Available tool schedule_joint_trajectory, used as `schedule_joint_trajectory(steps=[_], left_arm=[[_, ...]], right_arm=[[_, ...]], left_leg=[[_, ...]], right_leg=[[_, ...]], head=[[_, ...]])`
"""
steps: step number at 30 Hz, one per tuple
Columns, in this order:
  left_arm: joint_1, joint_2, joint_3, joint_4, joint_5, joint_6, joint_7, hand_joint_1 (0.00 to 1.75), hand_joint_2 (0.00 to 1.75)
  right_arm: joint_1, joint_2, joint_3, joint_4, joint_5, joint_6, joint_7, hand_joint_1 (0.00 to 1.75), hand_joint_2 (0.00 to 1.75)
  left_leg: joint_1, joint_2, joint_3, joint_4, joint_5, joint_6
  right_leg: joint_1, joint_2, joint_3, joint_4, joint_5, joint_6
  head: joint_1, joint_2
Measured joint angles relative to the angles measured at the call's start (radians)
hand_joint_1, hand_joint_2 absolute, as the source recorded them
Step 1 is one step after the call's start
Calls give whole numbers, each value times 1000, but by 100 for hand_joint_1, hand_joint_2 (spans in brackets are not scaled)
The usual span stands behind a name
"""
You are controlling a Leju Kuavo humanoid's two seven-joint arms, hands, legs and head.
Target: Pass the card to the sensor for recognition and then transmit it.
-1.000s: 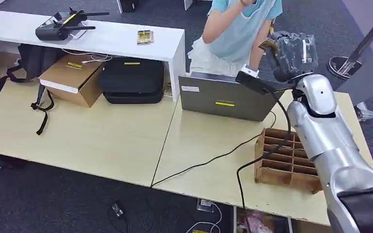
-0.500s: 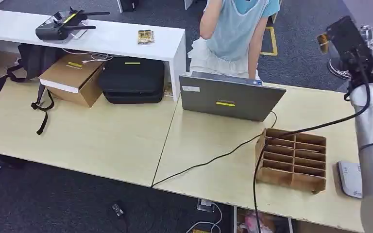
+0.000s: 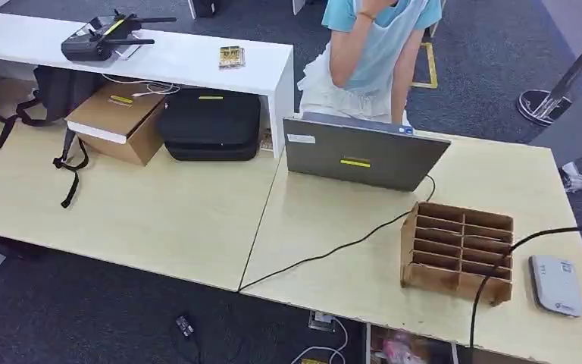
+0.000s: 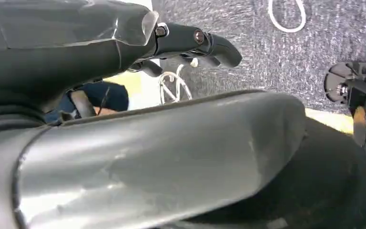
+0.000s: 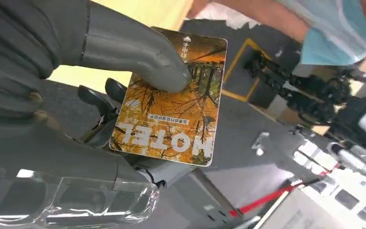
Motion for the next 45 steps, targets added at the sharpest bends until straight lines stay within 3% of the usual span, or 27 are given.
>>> schedule_joint_trajectory(steps=[4,8,14,18,24,30,45], left_arm=[[1,0,11,0,5,7,0,0,0],[1,-6,15,0,7,13,0,0,0],[0,-9,19,0,7,8,0,0,0],[-1,-9,21,0,7,4,0,0,0],[-2,-10,22,0,7,3,0,0,0],[-3,-12,28,0,12,-36,0,0,0],[-6,-11,36,0,10,-48,0,0,0]], right_arm=[[67,-82,-16,6,-66,72,-7,175,175],[246,-156,-36,-6,-170,96,-53,175,175],[541,-173,-80,-61,-235,59,-95,175,175],[640,-172,-101,-91,-243,59,-80,175,175],[681,-141,-111,-104,-210,39,-34,175,175],[671,-92,-106,-72,-168,10,-31,175,175],[634,-1,-79,-40,-107,-45,-5,175,175]], left_leg=[[0,2,1,0,-1,1],[1,-2,2,0,-3,3],[1,-1,1,-1,-3,3],[1,0,1,-2,-3,3],[1,3,2,-2,-3,3],[1,2,2,-2,-2,3],[1,3,2,-2,-2,3]], right_leg=[[0,3,-1,-1,0,0],[2,-2,4,-3,-2,2],[1,-2,3,-2,-3,3],[0,0,2,-2,-3,3],[0,3,3,-2,-3,3],[0,2,3,-2,-3,3],[0,3,3,-1,-3,3]], head=[[-2,0],[1,0],[1,0],[1,0],[1,0],[1,0],[1,0]])
